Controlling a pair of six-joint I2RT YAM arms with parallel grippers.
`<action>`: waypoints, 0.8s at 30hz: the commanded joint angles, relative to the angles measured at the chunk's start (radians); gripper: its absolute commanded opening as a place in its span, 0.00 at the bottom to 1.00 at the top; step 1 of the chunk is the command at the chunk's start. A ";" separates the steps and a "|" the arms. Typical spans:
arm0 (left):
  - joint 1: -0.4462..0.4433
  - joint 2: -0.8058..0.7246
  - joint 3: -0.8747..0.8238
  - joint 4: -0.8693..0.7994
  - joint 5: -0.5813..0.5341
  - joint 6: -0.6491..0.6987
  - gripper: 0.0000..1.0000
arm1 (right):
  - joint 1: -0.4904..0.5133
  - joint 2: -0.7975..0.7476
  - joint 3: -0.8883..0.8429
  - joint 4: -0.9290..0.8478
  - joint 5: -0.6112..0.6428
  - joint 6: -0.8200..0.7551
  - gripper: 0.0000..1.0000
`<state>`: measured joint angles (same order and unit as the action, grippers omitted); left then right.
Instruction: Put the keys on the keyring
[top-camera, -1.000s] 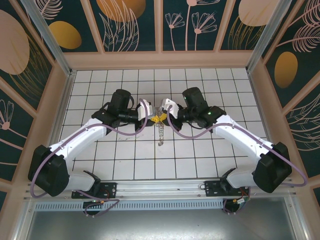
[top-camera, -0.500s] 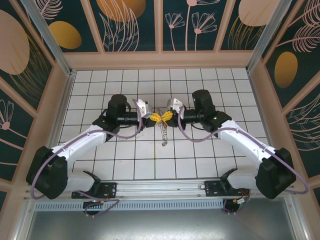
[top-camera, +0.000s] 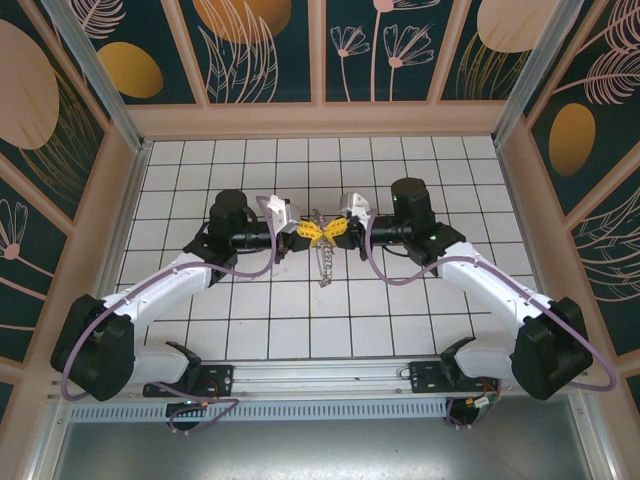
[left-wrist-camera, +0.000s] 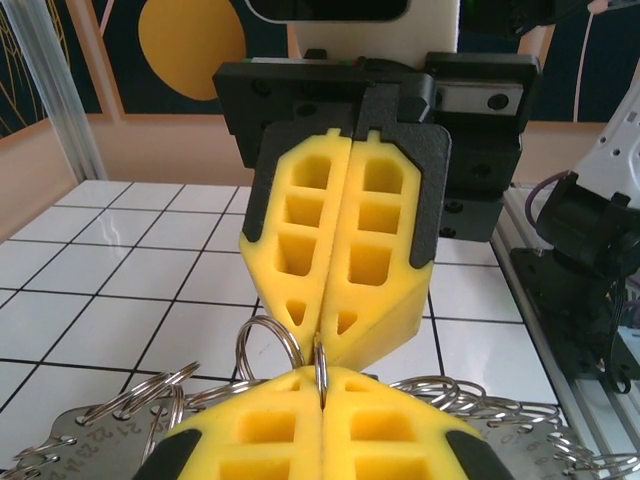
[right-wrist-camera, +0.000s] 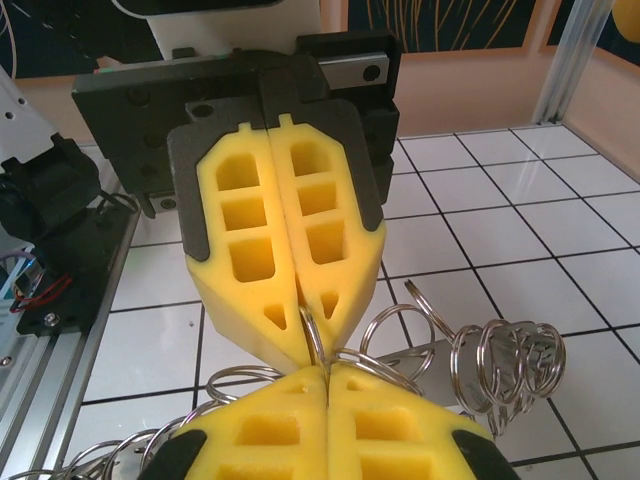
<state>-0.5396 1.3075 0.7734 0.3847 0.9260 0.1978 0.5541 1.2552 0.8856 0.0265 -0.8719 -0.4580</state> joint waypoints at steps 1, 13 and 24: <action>-0.013 -0.037 0.082 -0.105 0.011 0.144 0.06 | -0.001 0.007 0.021 -0.050 0.026 -0.006 0.00; -0.014 0.038 0.218 -0.509 -0.090 0.381 0.17 | 0.076 0.059 0.165 -0.271 0.210 -0.095 0.00; -0.014 0.034 0.225 -0.593 -0.154 0.424 0.24 | 0.083 0.056 0.177 -0.274 0.231 -0.104 0.00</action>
<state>-0.5491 1.3418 0.9764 -0.1558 0.7883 0.5873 0.6304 1.3254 1.0260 -0.2523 -0.6434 -0.5449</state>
